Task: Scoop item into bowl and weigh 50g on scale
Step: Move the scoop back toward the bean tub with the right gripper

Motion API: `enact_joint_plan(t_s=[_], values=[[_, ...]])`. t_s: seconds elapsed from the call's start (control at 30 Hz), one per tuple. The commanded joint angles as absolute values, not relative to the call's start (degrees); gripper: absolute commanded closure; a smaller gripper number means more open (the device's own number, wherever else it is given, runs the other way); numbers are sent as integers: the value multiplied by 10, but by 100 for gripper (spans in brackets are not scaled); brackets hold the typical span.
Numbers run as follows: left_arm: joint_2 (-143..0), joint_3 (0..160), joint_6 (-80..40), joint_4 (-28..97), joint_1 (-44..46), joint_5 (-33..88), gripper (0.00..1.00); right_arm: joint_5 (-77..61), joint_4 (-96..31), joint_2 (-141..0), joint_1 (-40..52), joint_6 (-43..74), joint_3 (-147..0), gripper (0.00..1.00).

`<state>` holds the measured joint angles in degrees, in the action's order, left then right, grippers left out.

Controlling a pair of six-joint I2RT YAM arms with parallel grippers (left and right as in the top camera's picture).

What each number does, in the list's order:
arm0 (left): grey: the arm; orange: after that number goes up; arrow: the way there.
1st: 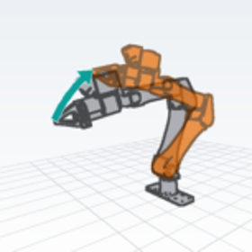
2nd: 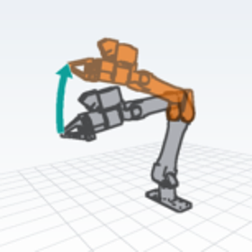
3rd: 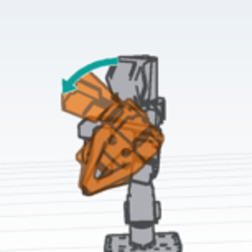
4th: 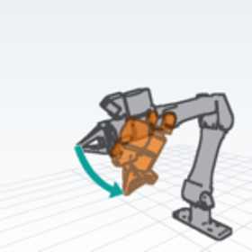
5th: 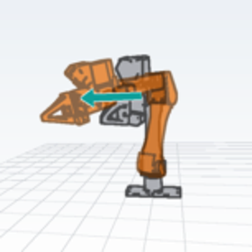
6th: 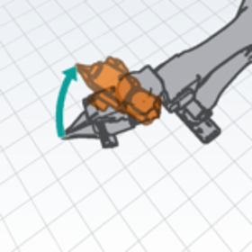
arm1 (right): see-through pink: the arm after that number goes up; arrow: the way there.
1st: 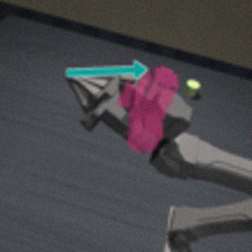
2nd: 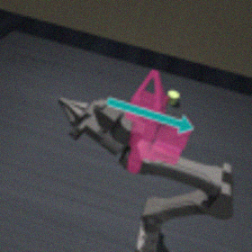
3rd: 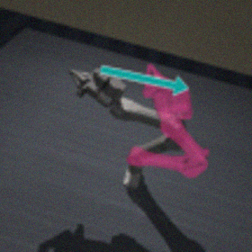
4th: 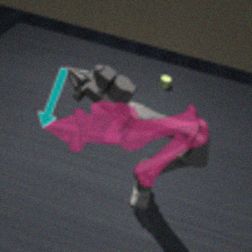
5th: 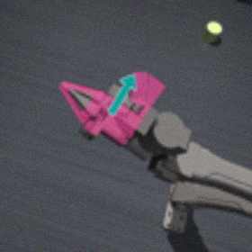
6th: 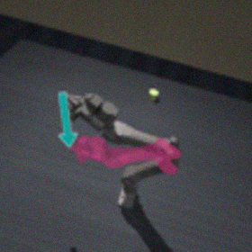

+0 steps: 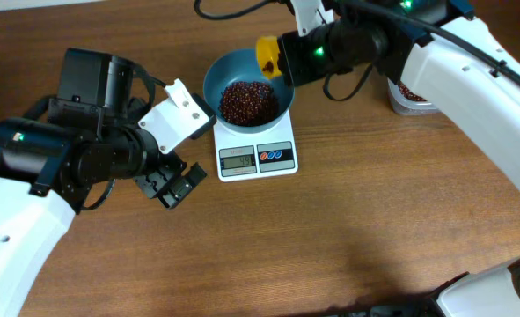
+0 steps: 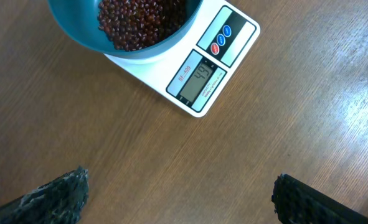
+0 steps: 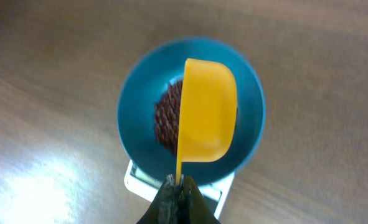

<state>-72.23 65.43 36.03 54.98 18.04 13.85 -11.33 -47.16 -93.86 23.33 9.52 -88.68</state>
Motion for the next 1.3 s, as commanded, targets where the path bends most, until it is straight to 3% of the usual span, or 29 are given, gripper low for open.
enact_joint_plan(t_s=[0.0, 0.17, 0.23, 0.3, 0.47, 0.63, 0.97, 1.27], values=[[-720, 660, 367, 550, 182, 139, 1, -48, -487, -941, 252, 99, -900, 96], [-720, 660, 367, 550, 182, 139, 1, -102, -456, -945, 262, 99, -911, 96], [-720, 660, 367, 550, 182, 139, 1, -33, -485, -950, 267, 99, -908, 96], [-720, 660, 367, 550, 182, 139, 1, -87, -470, -944, 268, 100, -910, 96], [-720, 660, 367, 550, 182, 139, 1, -67, -475, -952, 269, 112, -912, 96], [-720, 660, 367, 550, 182, 139, 1, -185, -475, -952, 242, 113, -912, 96], [-720, 660, 367, 550, 182, 139, 1, -391, -477, -952, 94, 101, -912, 96], [-720, 660, 367, 550, 182, 139, 1, -392, -610, -952, -100, -14, -912, 96]])
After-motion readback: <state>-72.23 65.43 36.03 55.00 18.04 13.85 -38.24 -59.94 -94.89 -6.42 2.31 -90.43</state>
